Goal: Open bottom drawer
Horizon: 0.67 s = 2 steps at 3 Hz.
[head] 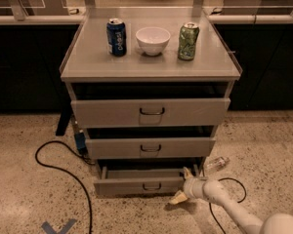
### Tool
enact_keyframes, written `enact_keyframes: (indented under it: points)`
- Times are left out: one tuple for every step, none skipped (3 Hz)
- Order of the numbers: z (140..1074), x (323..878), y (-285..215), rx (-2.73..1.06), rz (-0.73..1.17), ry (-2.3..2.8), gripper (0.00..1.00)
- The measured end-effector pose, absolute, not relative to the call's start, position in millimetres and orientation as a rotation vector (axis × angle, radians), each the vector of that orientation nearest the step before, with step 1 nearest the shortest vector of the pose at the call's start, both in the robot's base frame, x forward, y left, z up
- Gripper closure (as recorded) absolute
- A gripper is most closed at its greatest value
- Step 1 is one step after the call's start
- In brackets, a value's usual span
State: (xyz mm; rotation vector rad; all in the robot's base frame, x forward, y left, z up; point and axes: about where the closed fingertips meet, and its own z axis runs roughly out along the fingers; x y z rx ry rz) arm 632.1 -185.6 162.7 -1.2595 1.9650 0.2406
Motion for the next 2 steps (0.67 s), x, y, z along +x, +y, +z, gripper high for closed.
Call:
enact_keyframes:
  points:
    - [158.2,635.3,-180.2,-1.289,0.269,1.955,0.0]
    - [158.1,635.3,-180.1,-1.29,0.269,1.955,0.03]
